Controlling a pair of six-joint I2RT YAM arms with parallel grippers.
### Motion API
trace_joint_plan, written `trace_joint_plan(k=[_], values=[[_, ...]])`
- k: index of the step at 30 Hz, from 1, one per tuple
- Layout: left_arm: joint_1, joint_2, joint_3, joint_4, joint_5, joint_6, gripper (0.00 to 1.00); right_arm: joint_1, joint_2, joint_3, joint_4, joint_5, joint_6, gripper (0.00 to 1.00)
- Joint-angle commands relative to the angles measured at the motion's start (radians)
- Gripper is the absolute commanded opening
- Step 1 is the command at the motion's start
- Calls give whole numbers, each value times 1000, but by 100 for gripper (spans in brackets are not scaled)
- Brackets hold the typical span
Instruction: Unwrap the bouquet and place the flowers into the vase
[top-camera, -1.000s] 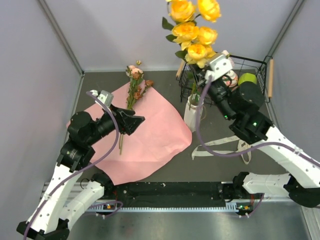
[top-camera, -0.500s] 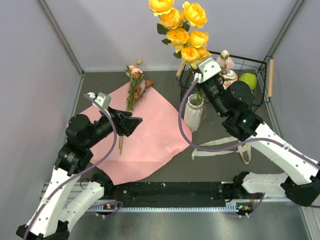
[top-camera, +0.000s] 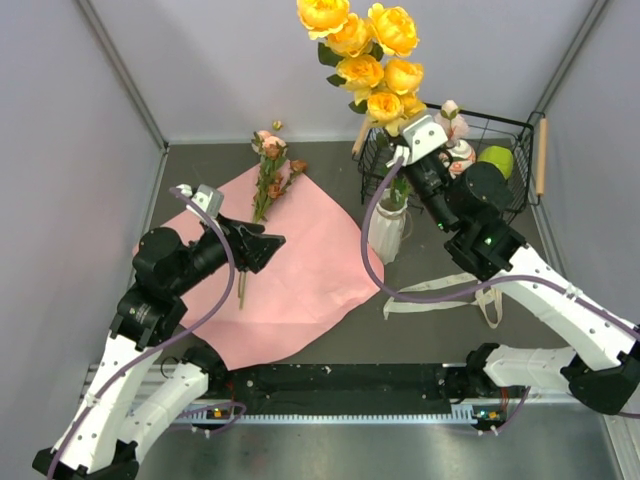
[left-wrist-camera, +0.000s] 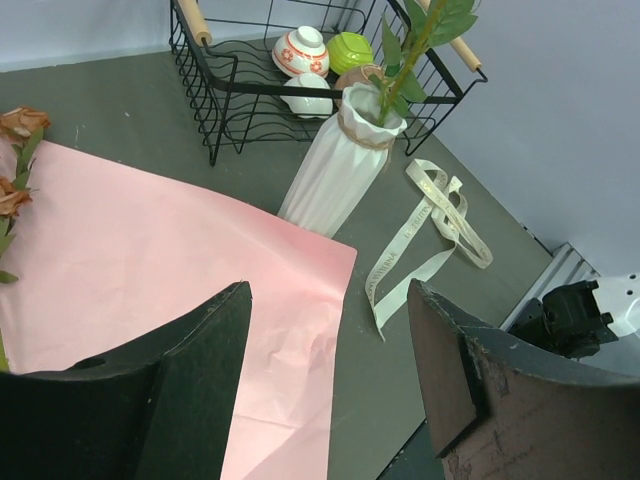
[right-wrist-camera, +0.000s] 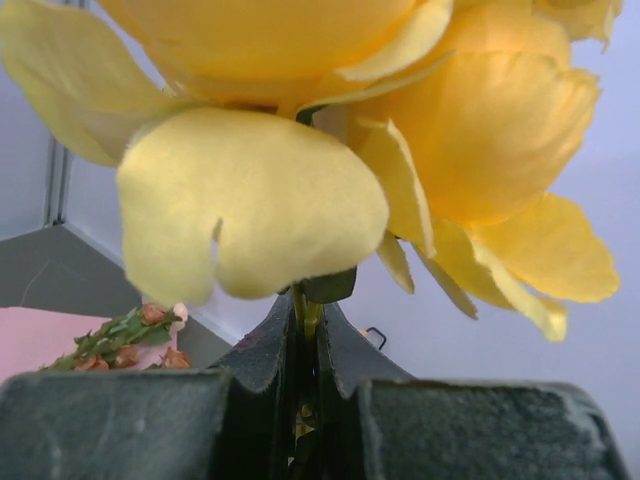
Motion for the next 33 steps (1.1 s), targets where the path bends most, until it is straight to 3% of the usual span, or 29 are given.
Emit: trace_joint_plan(k=[1, 16, 28, 33], values=[[-2, -14, 15, 4, -14, 19, 69, -7, -24, -60, 84, -38, 30, 0], [0, -11, -8, 8, -18, 13, 69, -30, -79, -388, 266, -44, 96, 0], [-2, -23, -19, -9, -46, 18, 69, -40, -64, -490, 328, 0, 157, 1], [-2, -16, -22, -15, -61, 18, 69, -40, -75, -508, 297, 26, 232, 16]])
